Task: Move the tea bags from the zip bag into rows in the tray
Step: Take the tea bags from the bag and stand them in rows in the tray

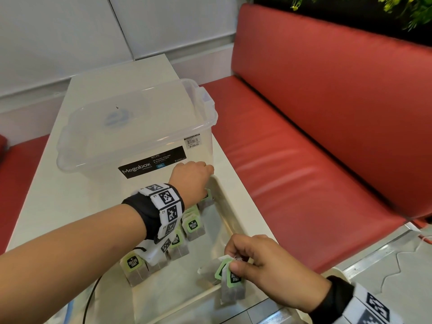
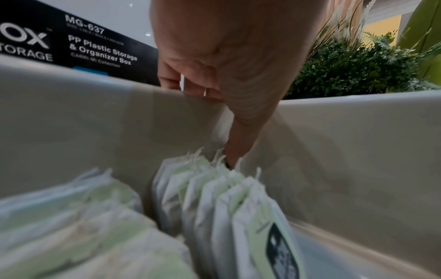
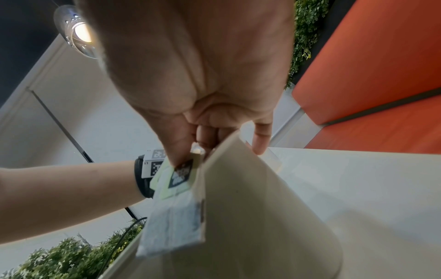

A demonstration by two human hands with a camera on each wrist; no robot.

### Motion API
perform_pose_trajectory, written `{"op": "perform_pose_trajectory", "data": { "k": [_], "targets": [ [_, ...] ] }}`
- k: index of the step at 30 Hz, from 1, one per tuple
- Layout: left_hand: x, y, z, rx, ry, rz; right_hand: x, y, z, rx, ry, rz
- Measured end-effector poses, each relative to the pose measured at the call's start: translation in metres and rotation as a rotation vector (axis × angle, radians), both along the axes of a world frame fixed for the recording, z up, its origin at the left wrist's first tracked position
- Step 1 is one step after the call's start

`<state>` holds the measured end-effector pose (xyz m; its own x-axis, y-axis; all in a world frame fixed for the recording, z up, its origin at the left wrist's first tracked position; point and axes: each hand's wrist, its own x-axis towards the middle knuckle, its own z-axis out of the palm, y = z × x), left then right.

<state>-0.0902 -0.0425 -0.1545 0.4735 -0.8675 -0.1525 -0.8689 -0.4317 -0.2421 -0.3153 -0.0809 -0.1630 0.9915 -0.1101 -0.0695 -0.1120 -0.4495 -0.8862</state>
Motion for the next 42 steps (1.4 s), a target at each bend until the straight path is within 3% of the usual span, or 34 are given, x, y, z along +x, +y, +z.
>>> {"op": "perform_pose_trajectory", "data": {
  "k": [9,22,28,32,35,42],
  "targets": [
    [0.002,0.002,0.002,-0.053,0.108,0.024,0.000,0.000,0.003,-0.043,0.016,0.006],
    [0.006,0.008,0.005,-0.051,0.095,-0.004,-0.001,0.001,0.004,-0.034,0.011,0.006],
    [0.003,0.009,0.002,-0.167,0.026,-0.044,0.000,0.000,0.003,-0.041,0.013,0.009],
    [0.003,0.009,0.002,-0.300,-0.062,-0.172,-0.001,0.001,0.002,-0.036,0.010,0.016],
    [0.007,0.008,0.001,-0.388,-0.043,-0.231,0.000,0.002,0.002,-0.030,0.003,0.013],
    [0.004,0.013,0.007,-0.352,0.053,-0.218,0.000,0.002,0.001,-0.041,-0.001,0.014]
  ]
}}
